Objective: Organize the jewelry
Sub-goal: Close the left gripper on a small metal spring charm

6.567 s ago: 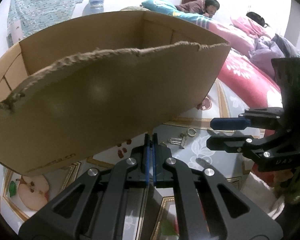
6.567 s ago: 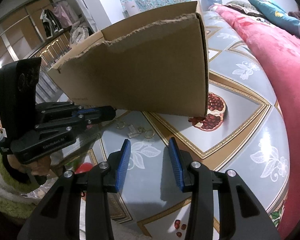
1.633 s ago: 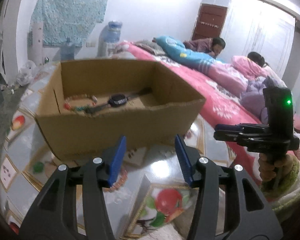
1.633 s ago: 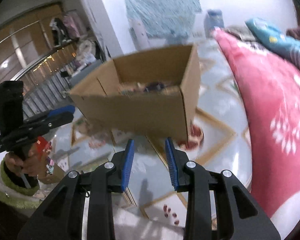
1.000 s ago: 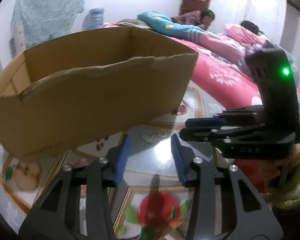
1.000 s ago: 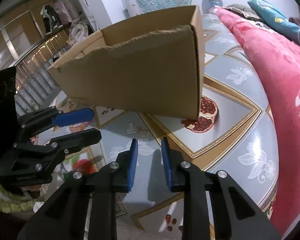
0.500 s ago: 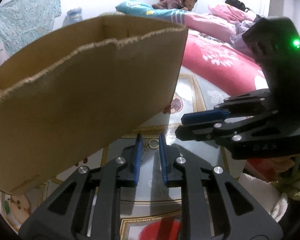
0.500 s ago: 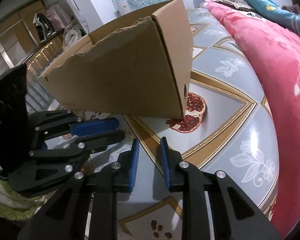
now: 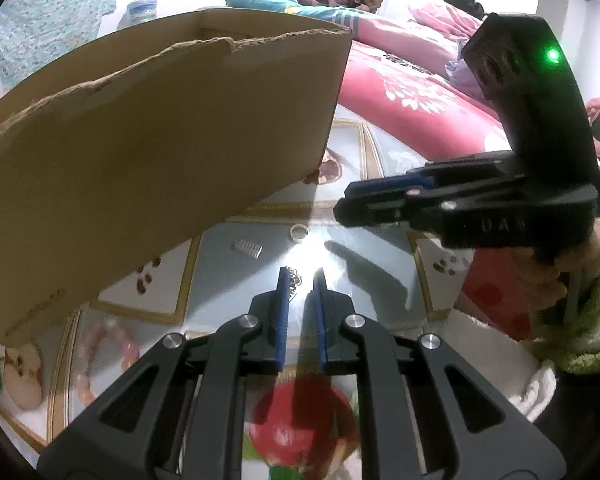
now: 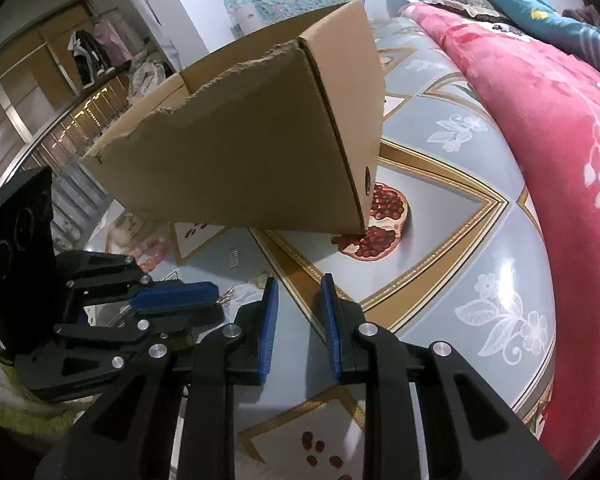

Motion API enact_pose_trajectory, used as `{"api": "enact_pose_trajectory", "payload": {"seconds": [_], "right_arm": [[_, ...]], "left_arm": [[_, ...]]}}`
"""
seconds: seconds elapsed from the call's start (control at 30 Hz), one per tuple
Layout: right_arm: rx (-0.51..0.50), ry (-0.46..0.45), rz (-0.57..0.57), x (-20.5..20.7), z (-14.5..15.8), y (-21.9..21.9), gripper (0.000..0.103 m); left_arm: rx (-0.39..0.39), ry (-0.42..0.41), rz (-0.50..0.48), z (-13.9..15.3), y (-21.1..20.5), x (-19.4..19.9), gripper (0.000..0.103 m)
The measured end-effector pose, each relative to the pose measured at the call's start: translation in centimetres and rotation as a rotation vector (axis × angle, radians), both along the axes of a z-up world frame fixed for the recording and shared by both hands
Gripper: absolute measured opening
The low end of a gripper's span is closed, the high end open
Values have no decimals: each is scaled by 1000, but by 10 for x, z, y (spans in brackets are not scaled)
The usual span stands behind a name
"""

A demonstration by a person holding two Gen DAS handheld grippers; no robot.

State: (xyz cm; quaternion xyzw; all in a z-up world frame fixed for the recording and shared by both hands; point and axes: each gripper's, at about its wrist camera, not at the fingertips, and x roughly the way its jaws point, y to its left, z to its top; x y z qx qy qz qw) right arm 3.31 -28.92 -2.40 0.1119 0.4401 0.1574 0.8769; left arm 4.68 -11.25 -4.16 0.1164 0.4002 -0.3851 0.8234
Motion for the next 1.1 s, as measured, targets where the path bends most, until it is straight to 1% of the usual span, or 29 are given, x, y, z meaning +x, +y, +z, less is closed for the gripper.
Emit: {"api": "enact_pose_trajectory", "payload": {"seconds": [0.2,0.37,0.5,0.77,0.83,0.9,1.0,1.1], "right_arm": [[0,2,7,-2,1,3,22],[-1,2,16,-2,1,8,22],[-2,-1,19,-3,2,11,22],[2,7,13,-2,1,11,22],[1,7,15,-2,1,12,22],[1,6,16,-2,1,13,22],[-2,4,15,-3,2,14,22],[-4,4,11,-3,3,13,22]], "left_arm": [[-11,-28,29,5,10,-10,11],[19,-60,32,3,11,-14,11],[60,-63,17,-3,6,-11,11],[70,-85,-21,-3,0,-9,12],[74,-96,-31,-2,-1,-11,11],[72,-100,-45,-2,-2,-12,4],[91,-136,-53,-3,-6,-18,4],[82,-139,-55,-2,-4,-23,4]]}}
